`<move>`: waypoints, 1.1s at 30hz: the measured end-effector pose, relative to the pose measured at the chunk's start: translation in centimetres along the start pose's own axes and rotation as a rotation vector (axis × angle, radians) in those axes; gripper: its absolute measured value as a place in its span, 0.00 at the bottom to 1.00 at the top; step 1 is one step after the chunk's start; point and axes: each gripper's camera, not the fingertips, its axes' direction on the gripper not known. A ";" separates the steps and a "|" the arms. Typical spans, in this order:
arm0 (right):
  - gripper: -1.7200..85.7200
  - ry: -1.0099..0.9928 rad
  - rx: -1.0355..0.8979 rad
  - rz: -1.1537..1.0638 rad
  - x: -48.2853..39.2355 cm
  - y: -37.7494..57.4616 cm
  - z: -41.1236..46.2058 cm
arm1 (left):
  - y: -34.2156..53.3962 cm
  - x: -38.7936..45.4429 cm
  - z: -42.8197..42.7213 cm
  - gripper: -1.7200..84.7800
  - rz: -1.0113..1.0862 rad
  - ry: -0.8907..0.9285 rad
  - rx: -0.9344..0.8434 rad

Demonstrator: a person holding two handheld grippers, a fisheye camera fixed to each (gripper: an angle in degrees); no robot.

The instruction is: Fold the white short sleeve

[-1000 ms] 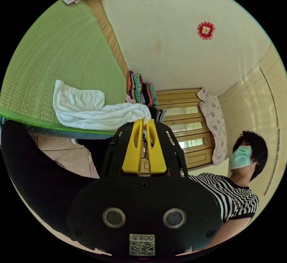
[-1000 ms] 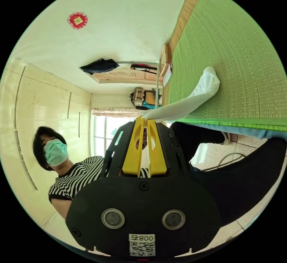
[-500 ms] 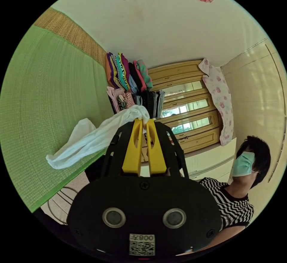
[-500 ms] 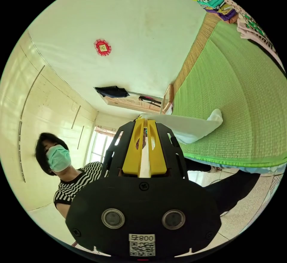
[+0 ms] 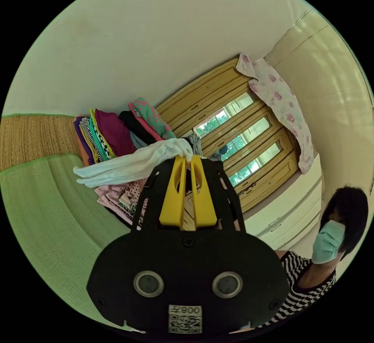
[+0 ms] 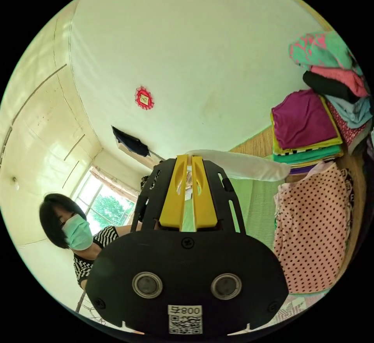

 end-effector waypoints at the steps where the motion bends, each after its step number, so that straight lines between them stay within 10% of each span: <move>1: 0.04 0.044 0.013 -0.011 -0.5 -0.9 -2.7 | -1.1 0.1 3.2 0.04 0.027 0.011 -0.009; 11: 0.04 0.259 0.135 0.387 9.0 7.3 -24.0 | 4.4 -7.9 32.5 0.04 -0.120 0.007 -0.430; 33: 0.03 0.316 0.121 0.471 7.1 10.2 -50.5 | 8.6 -15.4 54.4 0.05 -0.097 -0.025 -0.580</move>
